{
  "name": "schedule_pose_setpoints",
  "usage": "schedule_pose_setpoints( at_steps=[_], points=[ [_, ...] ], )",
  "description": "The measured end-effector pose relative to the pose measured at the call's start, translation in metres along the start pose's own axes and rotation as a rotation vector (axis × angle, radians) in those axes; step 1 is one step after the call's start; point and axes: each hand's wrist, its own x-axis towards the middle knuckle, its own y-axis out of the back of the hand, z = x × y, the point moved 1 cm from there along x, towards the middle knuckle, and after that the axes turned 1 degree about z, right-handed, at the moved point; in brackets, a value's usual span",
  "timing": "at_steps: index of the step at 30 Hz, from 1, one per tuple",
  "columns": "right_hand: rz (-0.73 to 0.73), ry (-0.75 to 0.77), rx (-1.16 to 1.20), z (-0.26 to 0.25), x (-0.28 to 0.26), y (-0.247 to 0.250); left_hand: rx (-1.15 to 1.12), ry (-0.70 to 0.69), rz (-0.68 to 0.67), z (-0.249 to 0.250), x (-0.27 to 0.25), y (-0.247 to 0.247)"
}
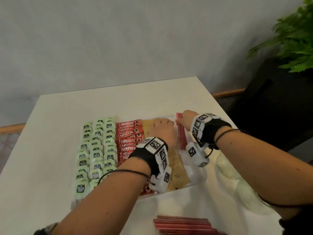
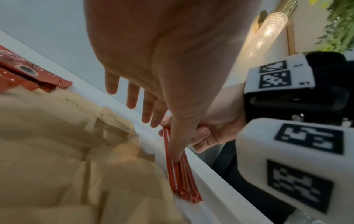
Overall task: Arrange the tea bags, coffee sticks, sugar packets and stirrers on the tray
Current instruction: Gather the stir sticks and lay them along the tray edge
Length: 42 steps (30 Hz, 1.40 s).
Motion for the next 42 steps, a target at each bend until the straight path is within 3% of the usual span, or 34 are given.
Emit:
schedule_pose_setpoints(
  at_steps=[5, 11, 21, 31, 35, 39, 42],
  points=[
    [0.036, -0.014, 0.002, -0.001, 0.002, -0.002, 0.105, -0.041, -0.193, 0.003, -0.006, -0.008],
    [0.15, -0.056, 0.105, 0.013, -0.019, -0.002, 0.096, -0.033, -0.189, 0.003, -0.005, -0.014],
    [0.16, -0.062, 0.128, 0.03, -0.041, -0.02, 0.128, -0.048, -0.237, 0.007, -0.021, -0.006],
    [0.063, 0.081, 0.11, 0.037, -0.063, -0.036, 0.197, -0.065, -0.298, 0.005, -0.036, -0.011],
    [0.111, 0.091, 0.167, 0.042, -0.076, -0.032, 0.175, -0.069, -0.313, 0.005, -0.035, -0.01],
    [-0.056, 0.126, 0.126, 0.042, -0.089, -0.043, 0.211, -0.11, -0.329, 0.003, -0.036, -0.013],
    [-0.095, 0.111, 0.096, 0.043, -0.089, -0.046, 0.19, -0.115, -0.289, 0.005, -0.035, -0.012]
  ],
)
